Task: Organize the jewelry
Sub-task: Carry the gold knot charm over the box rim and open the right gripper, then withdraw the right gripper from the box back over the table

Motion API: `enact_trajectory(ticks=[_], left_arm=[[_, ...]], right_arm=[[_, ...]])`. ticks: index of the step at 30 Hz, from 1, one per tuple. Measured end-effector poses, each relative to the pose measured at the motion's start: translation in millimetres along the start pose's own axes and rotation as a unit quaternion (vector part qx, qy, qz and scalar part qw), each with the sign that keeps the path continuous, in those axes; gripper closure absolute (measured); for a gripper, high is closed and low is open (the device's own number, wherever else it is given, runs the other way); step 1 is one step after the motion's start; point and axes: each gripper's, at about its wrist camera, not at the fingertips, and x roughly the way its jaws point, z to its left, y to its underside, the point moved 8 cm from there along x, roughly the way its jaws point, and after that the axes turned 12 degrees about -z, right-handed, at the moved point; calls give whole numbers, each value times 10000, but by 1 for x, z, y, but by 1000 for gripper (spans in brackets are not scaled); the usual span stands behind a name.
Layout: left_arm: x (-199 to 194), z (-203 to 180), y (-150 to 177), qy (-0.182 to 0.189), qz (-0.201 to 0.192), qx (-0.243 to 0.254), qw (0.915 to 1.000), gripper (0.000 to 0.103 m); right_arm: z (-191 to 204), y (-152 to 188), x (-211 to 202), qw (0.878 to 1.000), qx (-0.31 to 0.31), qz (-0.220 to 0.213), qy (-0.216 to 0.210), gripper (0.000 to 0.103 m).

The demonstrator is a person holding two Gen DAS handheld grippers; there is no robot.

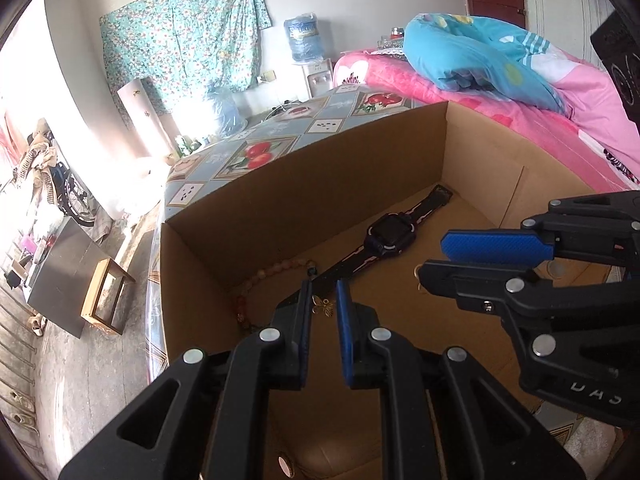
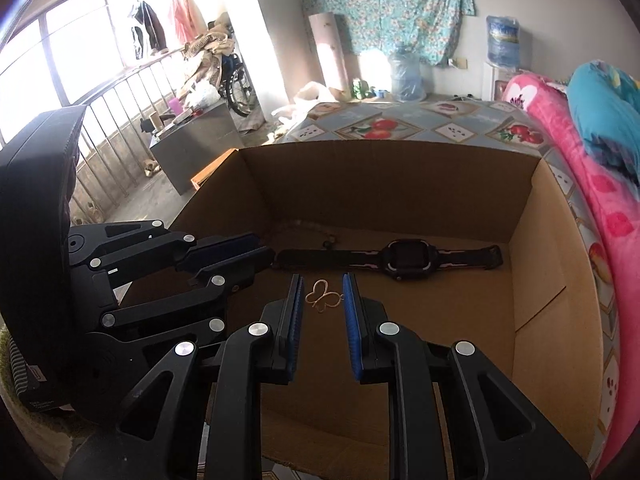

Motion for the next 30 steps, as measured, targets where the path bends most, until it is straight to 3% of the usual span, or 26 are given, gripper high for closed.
enact_trajectory(ticks=[12,21,27,30], left_arm=[[-19,-1,-3,50,-221,-201,9995,78],[-84,-5,-4,419,-860,-625,9935,69],[-134,-11,11,643,-1326,-828,9856,55],[-148,-20,27,728,-1341,-802,9850,49]], right_arm=[[-2,-10,-23,9993,58,-347,124,66],[12,-10,-75,9950,208,-978,21,40],[10,9,-121,9906,162,-1348,154,28],[-3,32,-134,9898,167,-1373,341,27]])
